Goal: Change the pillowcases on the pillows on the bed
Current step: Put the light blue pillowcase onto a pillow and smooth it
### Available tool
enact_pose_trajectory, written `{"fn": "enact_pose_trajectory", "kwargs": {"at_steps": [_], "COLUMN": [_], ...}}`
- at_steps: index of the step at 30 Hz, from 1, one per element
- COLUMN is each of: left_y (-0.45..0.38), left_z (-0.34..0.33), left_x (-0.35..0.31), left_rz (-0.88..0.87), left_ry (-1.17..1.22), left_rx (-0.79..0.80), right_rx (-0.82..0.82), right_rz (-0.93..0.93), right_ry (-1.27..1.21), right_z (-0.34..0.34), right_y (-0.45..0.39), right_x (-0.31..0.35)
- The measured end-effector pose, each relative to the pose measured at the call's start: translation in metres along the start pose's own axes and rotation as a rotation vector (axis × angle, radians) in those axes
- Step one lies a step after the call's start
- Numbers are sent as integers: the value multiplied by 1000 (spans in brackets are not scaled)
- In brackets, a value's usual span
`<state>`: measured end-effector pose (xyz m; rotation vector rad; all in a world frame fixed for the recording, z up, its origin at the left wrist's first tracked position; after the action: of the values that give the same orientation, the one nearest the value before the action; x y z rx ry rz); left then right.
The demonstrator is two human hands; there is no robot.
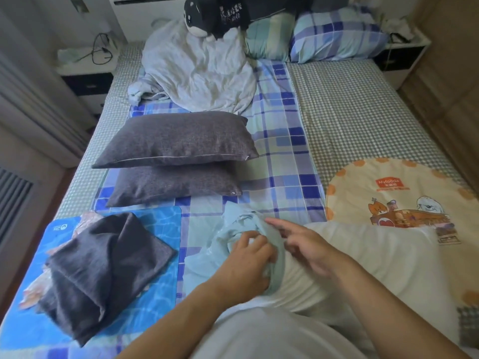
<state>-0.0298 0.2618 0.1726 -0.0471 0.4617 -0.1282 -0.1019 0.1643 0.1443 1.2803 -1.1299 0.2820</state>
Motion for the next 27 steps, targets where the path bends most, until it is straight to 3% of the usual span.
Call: {"fn": "enact_pose_trajectory", "kwargs": {"at_steps": [2, 4, 6, 9, 12, 14, 15, 18, 22, 25, 27], "left_y": [5, 8, 10, 35, 72, 83, 79, 51, 29, 25, 20], "left_z": [-24, -38, -36, -19, -24, -33, -30, -25, -42, -43, -23], "left_x": [-24, -40, -40, -7, 36, 57, 64, 63, 53, 56, 43], "left_rz": [-202, -348, -347, -48, 508, 825, 854, 677, 536, 534, 289], "left_ry": [-175, -252, -135, 324, 662, 707, 573, 112, -146, -167, -211], "left_rx": [99, 161, 73, -221, -398, -424, -368, -99, 164, 166, 133], "right_rx": [20, -46, -272, -571, -715, -733, -731, -729, -685, -630, -633], "right_rz": [-138, -200, -168, -63, 7, 66, 84, 49, -60, -120, -174], "right_ry": [-116, 97, 327, 303, 374, 415, 426, 396, 206, 9, -150], "right_z": [1, 0, 9, 36, 48, 40, 36, 35, 42, 36, 43], "right_y": [-1, -8, -17, -10, 7, 9, 9, 4, 8, 17, 22], "right_x": [-9, -15, -16, -19, -31, -38, -41, -47, -62, -66, -59]}}
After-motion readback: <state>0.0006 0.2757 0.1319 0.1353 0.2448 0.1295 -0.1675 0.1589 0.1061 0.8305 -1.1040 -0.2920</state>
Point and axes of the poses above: each hand's wrist, its own y-axis away from the middle knuckle, its own z-axis out of the back of the hand, x = y × z, the point moved 8 cm from there along -y, towards the middle knuckle, and after that the axes turned 6 degrees about -z, right-handed, at the moved point
